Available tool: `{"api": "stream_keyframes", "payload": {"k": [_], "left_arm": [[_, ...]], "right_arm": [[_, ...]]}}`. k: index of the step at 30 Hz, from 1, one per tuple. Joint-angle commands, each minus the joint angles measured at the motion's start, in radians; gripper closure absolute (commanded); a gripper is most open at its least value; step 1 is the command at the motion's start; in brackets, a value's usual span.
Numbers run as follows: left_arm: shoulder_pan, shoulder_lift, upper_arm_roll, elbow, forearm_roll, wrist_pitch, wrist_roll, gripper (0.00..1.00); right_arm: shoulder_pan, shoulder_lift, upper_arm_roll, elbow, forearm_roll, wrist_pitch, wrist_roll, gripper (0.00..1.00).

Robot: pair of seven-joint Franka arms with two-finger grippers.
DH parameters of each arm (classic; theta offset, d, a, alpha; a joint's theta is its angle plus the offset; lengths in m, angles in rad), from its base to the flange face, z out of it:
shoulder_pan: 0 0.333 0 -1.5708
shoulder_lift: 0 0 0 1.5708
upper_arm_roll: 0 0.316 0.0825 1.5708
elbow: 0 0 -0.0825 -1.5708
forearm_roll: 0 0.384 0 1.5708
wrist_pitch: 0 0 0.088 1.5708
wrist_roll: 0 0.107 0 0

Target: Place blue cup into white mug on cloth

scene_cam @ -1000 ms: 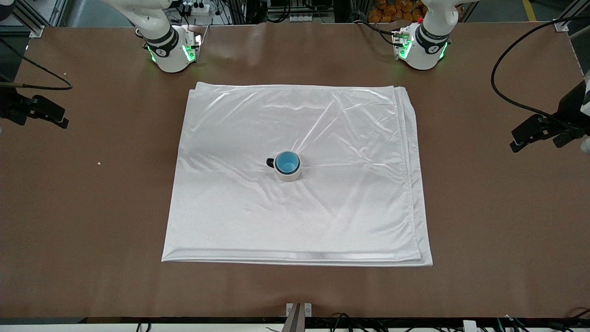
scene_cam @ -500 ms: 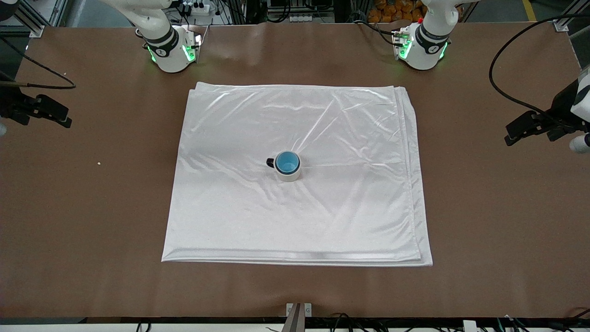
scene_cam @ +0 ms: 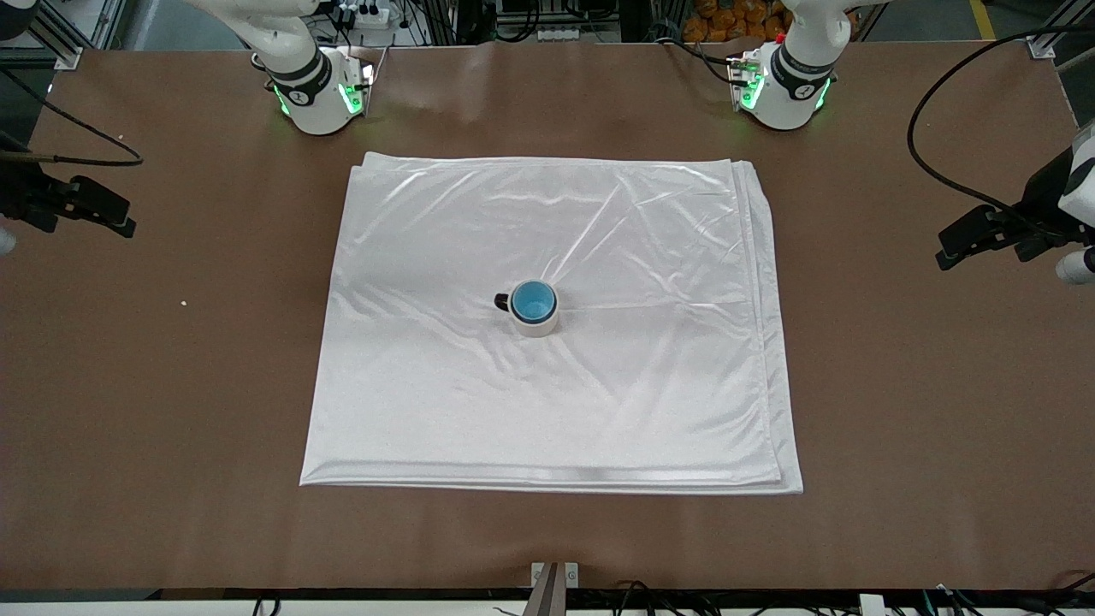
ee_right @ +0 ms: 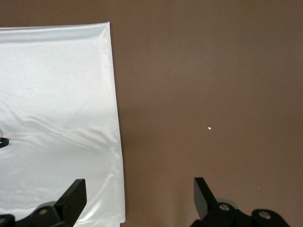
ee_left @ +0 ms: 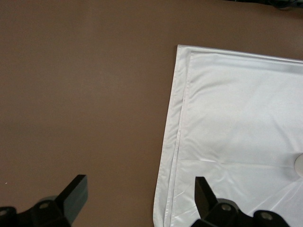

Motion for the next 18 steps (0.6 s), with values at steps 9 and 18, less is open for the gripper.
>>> {"api": "stream_keyframes", "payload": {"k": [9, 18], "left_arm": [[-0.011, -0.011, 0.005, -0.007, 0.013, -0.01, 0.022, 0.0], [-0.01, -0.011, 0.003, -0.004, 0.015, -0.01, 0.021, 0.0]], "right_arm": [[0.001, 0.013, 0.001, 0.024, 0.013, -0.017, 0.017, 0.0], [-0.002, 0.014, 0.001, 0.024, 0.013, -0.017, 0.017, 0.0]]}}
